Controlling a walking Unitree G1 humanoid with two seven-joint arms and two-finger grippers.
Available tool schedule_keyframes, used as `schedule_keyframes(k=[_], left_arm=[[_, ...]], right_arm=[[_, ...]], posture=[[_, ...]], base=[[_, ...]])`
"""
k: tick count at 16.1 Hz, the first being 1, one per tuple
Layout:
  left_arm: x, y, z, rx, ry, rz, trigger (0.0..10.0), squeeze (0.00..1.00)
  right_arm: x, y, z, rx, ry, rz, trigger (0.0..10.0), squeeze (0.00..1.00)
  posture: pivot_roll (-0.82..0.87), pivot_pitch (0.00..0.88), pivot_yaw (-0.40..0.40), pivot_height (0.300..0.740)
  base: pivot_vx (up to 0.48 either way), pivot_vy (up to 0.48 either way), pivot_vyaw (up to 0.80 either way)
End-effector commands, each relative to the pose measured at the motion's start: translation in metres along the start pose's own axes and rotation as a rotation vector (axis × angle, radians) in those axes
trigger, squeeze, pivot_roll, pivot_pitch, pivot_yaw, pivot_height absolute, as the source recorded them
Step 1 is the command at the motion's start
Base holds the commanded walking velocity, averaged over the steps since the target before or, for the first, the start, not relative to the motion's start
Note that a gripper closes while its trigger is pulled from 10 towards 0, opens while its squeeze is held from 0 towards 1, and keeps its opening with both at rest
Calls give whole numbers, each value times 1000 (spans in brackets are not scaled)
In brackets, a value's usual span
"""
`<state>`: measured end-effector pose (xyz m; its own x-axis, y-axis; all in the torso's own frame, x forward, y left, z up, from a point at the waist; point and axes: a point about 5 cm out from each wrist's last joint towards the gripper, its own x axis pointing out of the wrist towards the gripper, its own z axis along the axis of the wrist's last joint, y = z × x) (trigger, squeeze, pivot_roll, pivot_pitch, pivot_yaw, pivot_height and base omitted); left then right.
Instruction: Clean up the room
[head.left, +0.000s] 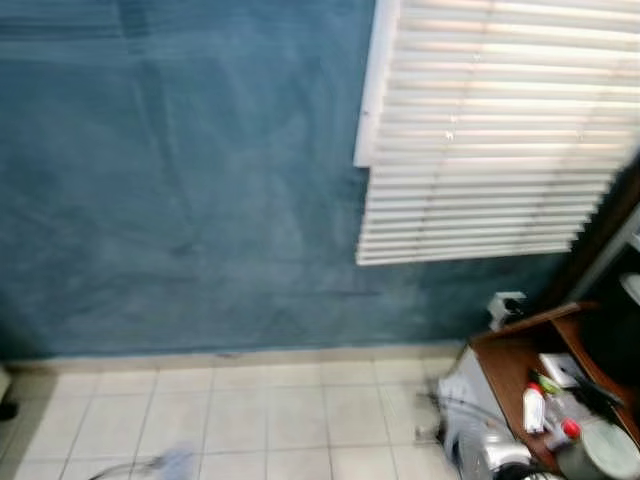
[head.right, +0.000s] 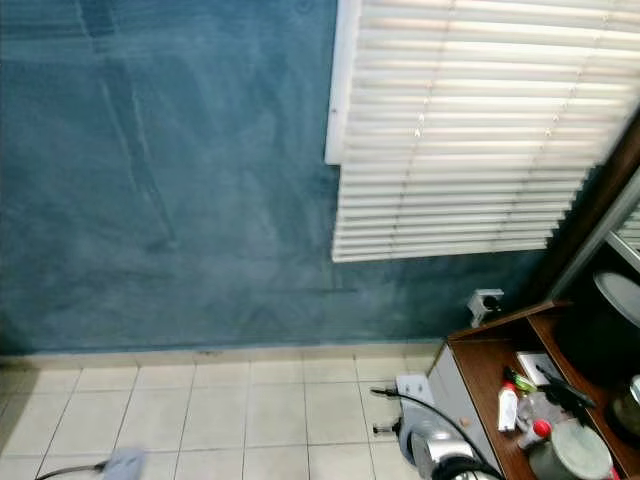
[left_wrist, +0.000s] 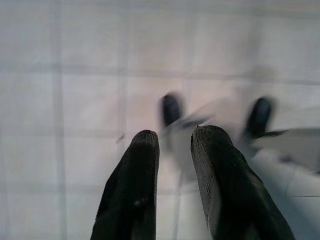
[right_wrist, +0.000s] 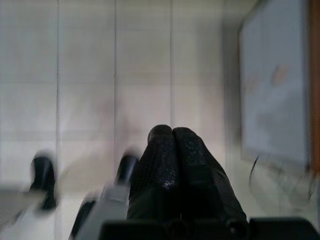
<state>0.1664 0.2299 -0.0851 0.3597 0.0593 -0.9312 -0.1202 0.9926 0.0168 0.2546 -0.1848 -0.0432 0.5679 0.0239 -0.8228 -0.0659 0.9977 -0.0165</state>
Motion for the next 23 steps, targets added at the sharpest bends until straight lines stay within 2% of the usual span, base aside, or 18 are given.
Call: schedule_keyframes(k=[1,2,4,5,6,7,8,9,10,12,13,14,15,17,19,20,23], left_arm=[[1,-7,-2,19,0,-36,10000,0],[1,-4,-2,14,-1,-32,10000,0],[0,-1,0,9,-28,-23,10000,0],[-2,1,18,1,-123,-46,10000,0],[-5,0,39,36,-234,-82,10000,0],[-24,1,88,113,-538,-192,10000,0],[-28,3,94,104,-584,-210,10000,0],[-42,-53,142,116,-759,-290,10000,0],[-71,-97,176,170,-919,-369,10000,0],[-101,-113,190,212,-1042,-441,10000,0],[-119,-109,189,188,-1095,-436,10000,0],[-128,-104,185,162,-1121,-437,10000,0],[-143,-97,178,183,-1173,-385,10000,0],[-158,-98,177,217,-1236,-362,10000,0],[-152,-99,176,214,-1193,-352,10000,0],[-143,-96,172,185,-1131,-327,10000,0],[-135,-85,166,174,-1092,-253,10000,0]], right_arm=[[1,35,-54,8,123,52,10000,0],[0,46,-68,17,143,60,10000,0],[0,51,-71,28,151,60,10000,0],[1,54,-60,90,96,59,10000,0],[3,54,-43,99,6,56,10000,0],[-1,16,11,162,-240,-7,10000,0],[-3,7,20,180,-277,-31,10000,0],[-16,-11,52,158,-494,-110,10000,0],[-37,-18,74,189,-658,-132,10000,0],[-65,-21,89,215,-804,-144,10000,0],[-85,-22,89,193,-883,-180,10000,0],[-98,-21,88,188,-943,-183,10000,0],[-115,-19,83,171,-999,-190,10000,0],[-121,-18,78,147,-994,-184,10000,0],[-120,-12,80,143,-974,-124,10000,0],[-115,-9,78,123,-923,-99,10000,0],[-110,-5,73,101,-879,-62,10000,0]], posture=[[108,0,-72,740],[107,0,-71,740],[101,0,-70,740],[99,0,-64,740],[103,0,-59,740],[90,0,-44,740],[87,0,-43,740],[82,0,-34,740],[75,0,-28,740],[61,0,-22,740],[40,0,-19,740],[29,0,-20,740],[23,0,-21,740],[16,0,-29,740],[13,0,-27,740],[12,0,-27,740],[15,0,-23,740]], base=[[0,0,0],[0,0,0],[0,0,0],[0,0,0],[0,0,0],[0,0,0],[0,0,0],[0,0,0],[0,0,0],[0,0,0],[0,0,0],[0,0,0],[0,0,0],[0,0,0],[0,0,0],[0,0,450],[80,-275,742]])
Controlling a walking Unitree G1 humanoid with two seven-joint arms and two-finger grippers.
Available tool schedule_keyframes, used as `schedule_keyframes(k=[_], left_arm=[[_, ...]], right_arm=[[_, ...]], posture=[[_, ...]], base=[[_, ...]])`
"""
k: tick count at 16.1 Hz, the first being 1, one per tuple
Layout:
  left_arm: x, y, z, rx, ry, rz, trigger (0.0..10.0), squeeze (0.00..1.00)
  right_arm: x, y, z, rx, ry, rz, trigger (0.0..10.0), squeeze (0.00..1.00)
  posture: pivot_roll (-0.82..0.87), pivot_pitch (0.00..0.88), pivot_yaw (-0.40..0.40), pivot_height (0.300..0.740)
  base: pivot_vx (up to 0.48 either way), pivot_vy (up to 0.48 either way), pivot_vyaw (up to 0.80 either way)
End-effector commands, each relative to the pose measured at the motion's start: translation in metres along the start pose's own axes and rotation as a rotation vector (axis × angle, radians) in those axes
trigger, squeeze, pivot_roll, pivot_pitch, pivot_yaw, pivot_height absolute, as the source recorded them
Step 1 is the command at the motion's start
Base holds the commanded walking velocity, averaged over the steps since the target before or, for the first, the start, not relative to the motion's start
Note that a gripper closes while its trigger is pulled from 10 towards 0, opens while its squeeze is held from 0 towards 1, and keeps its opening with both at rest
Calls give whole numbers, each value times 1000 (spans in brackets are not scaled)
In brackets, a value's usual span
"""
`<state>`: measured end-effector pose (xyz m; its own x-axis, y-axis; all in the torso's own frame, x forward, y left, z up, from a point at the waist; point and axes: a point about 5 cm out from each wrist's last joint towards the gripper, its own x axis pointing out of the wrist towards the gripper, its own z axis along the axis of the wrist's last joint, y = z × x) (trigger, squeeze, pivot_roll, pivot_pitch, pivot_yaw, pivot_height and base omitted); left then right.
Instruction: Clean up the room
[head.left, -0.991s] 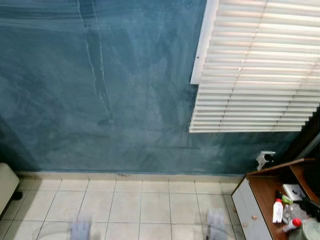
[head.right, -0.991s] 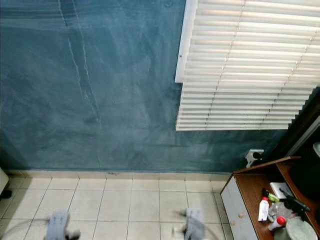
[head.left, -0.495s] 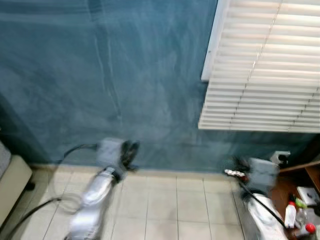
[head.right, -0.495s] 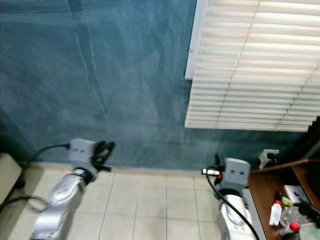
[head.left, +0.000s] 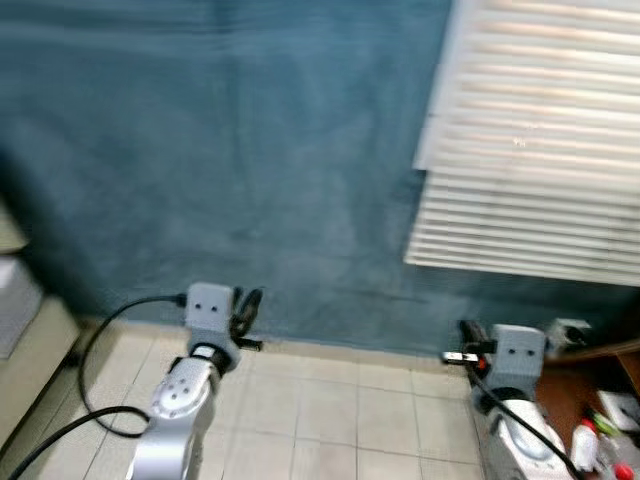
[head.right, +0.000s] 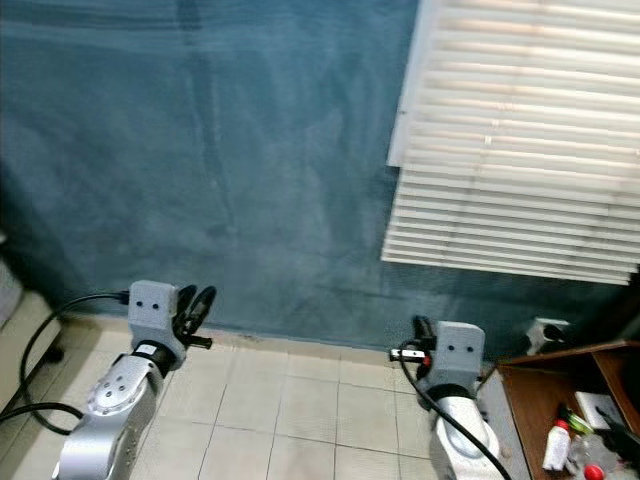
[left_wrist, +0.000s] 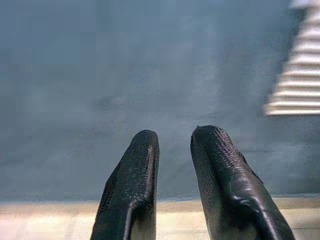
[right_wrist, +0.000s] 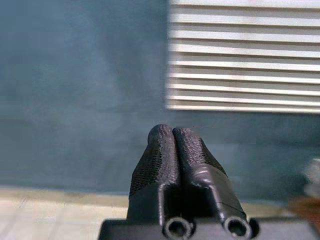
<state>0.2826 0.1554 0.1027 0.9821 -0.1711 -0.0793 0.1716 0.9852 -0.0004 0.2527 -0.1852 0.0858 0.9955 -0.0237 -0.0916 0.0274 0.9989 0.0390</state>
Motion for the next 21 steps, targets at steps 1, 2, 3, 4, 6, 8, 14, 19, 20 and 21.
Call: schedule_keyframes(k=[1,2,3,4,6,8,14,19,20,21], left_arm=[[-2,0,-10,-3,41,3,10000,0],[1,-9,-12,-15,53,-66,10000,0],[4,-9,-12,-21,50,-63,10000,0],[7,-10,-11,-75,53,-78,10000,0],[9,-12,-10,-8,70,-79,10000,0],[11,-9,-17,-21,120,-38,10000,0],[19,-1,-17,53,126,45,10000,1000],[18,2,-8,110,55,78,10000,1000],[18,3,-6,106,48,81,10000,1000],[18,5,-7,95,48,89,10000,1000]], right_arm=[[3,-1,-3,8,14,28,10000,0],[9,1,-9,0,41,65,10000,0],[11,2,-9,10,46,75,10000,0],[13,6,-9,18,46,96,10000,0],[13,9,-9,23,39,125,10000,0],[18,8,-9,35,35,140,10000,0],[23,8,-12,89,43,190,10000,0],[21,6,-18,84,38,133,10000,1000],[21,7,-18,81,35,144,10000,1000],[21,7,-19,82,36,147,10000,1000]], posture=[[16,0,-25,740],[30,0,-30,740],[34,0,-33,740],[41,0,-34,740],[43,0,-31,740],[44,0,-24,740],[45,0,-23,740],[48,0,-7,740],[47,0,-5,740],[50,0,-4,740]], base=[[0,-412,681],[0,0,675],[0,0,638],[0,0,625],[0,0,625],[0,0,603],[0,0,554],[0,0,559],[0,0,550],[0,0,550]])
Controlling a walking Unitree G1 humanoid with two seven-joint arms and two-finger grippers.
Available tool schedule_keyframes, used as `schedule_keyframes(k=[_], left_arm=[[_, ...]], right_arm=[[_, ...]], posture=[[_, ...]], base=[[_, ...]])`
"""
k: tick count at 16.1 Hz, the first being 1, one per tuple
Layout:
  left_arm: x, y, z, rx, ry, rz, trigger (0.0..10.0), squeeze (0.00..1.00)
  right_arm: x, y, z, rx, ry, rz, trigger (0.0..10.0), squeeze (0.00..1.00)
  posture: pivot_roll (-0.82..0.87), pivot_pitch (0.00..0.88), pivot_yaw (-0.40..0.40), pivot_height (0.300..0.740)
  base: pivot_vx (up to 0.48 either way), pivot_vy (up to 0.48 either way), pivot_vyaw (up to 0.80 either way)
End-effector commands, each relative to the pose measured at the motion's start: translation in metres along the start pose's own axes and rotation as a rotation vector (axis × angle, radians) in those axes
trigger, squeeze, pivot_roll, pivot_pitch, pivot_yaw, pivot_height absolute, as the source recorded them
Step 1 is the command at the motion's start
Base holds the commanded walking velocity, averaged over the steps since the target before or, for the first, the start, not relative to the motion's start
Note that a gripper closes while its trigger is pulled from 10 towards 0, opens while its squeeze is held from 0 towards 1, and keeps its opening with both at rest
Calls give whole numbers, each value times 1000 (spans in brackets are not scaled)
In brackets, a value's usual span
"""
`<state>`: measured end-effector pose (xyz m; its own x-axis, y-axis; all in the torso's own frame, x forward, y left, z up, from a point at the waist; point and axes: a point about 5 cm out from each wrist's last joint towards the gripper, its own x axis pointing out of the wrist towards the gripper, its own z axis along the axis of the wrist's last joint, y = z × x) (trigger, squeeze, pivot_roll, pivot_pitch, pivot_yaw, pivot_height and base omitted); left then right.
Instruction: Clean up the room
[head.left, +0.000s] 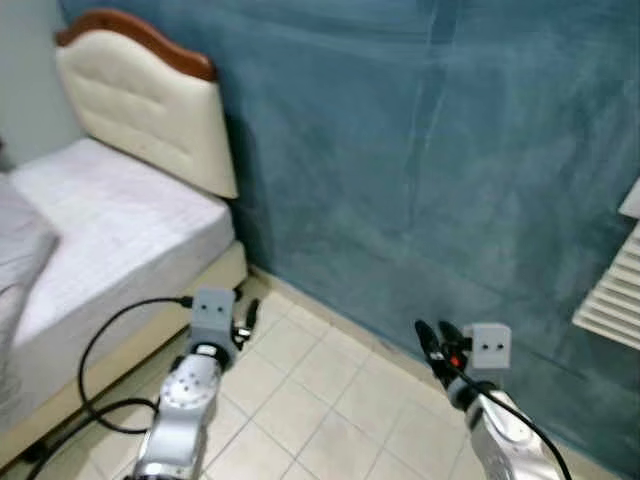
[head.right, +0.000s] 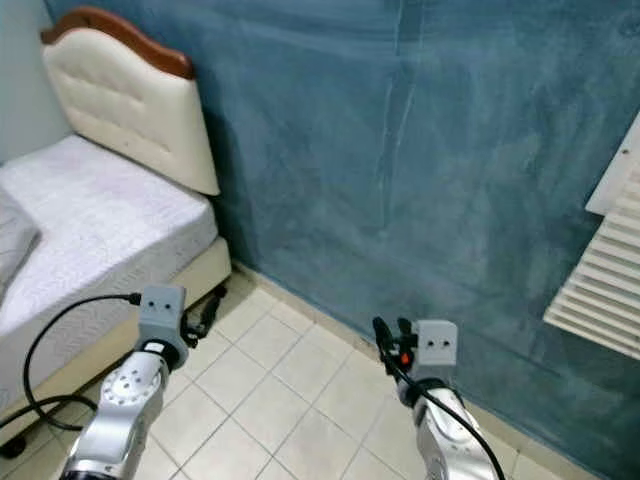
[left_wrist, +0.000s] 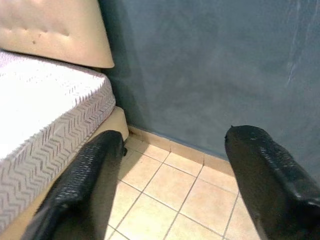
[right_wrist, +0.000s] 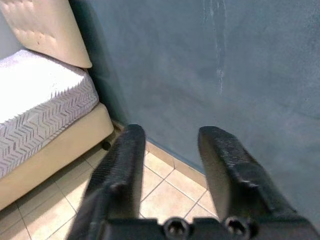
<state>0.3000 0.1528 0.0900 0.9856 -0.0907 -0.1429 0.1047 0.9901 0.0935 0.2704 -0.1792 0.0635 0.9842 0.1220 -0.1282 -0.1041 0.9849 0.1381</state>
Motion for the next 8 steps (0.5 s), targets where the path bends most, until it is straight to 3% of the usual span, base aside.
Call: schedule_keyframes(k=[1,2,3,4,5,6,7,8], left_arm=[[1,6,3,21,1,21,10000,988],[2,7,3,81,8,45,10000,0],[3,8,3,65,-4,67,10000,0],[4,8,6,-35,-62,99,10000,0],[1,9,5,-36,-95,139,10000,0],[-2,10,-16,-119,69,44,10000,0],[-5,12,-20,-241,92,4,10000,0],[-5,13,-18,-217,69,23,10000,0]], right_arm=[[2,2,1,6,-15,5,10000,1000],[2,2,1,7,-15,5,10000,1000],[2,3,0,5,-20,7,10000,1000],[1,3,1,7,-38,-2,10000,1000],[0,1,3,-1,-70,-34,10000,1000],[-1,-3,4,-23,-97,-70,10000,1000],[-1,-3,-1,-22,-76,-57,10000,1000],[-1,-3,-3,-22,-66,-51,10000,1000]], posture=[[53,0,-5,740],[53,0,-5,740],[54,0,-7,740],[58,0,-12,740],[61,0,-15,740],[61,0,-15,740],[71,0,-31,740],[74,0,-35,740]], base=[[0,0,544],[0,0,550],[0,0,544],[0,0,544],[0,0,525],[0,0,513],[0,0,506],[0,0,513]])
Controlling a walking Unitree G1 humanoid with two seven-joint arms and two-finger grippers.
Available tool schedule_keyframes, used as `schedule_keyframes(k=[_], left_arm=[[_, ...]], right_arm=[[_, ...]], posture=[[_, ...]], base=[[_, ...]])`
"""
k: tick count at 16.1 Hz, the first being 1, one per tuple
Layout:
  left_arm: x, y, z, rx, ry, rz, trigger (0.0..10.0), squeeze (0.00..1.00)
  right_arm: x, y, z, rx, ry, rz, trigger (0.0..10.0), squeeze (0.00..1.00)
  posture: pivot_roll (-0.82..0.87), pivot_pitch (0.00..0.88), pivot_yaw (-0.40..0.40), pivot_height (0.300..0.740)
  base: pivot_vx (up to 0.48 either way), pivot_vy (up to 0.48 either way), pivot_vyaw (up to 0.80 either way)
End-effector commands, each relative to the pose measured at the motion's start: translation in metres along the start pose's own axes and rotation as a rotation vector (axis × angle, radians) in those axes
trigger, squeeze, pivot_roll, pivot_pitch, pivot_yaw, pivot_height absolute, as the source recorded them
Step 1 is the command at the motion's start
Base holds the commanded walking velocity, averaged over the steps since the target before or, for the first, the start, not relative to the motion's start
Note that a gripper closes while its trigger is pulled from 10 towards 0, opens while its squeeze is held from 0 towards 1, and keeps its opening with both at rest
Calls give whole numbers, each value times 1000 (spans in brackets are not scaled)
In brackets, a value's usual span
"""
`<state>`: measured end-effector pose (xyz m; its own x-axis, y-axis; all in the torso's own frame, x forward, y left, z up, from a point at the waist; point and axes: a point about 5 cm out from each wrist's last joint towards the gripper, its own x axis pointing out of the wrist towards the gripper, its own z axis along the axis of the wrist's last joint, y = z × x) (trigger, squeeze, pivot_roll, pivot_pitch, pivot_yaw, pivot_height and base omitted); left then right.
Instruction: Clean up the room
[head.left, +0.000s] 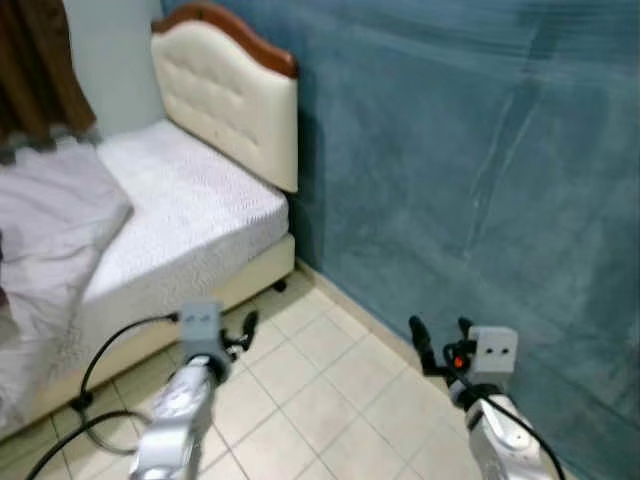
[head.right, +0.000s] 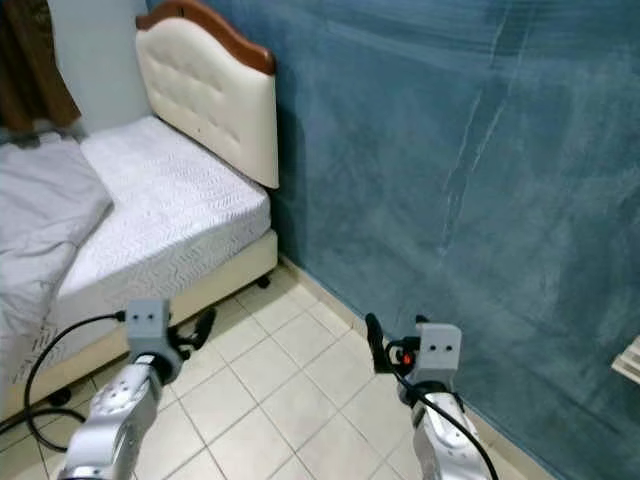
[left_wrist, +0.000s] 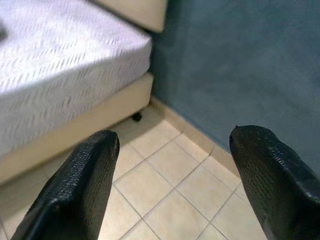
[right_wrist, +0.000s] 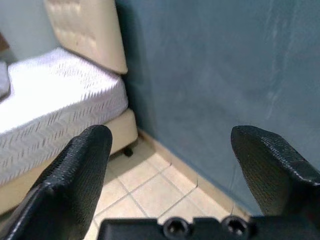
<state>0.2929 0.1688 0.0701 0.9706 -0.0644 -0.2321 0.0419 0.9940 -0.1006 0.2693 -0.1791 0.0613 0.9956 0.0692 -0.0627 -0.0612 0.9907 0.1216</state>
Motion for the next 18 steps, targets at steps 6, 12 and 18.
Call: schedule_keyframes(k=[6,12,18], left_arm=[[-1,-10,22,164,-151,-5,10000,0],[-3,-22,26,276,-195,-17,10000,0],[-56,-10,4,263,-128,-142,10000,0]], right_arm=[[14,3,2,-15,8,75,10000,1000],[17,7,2,23,3,119,10000,1000],[-41,-25,-19,5,124,32,10000,1000]], posture=[[98,0,-59,740],[88,0,-51,740],[85,0,-63,740]], base=[[0,0,511],[0,0,513],[0,0,491]])
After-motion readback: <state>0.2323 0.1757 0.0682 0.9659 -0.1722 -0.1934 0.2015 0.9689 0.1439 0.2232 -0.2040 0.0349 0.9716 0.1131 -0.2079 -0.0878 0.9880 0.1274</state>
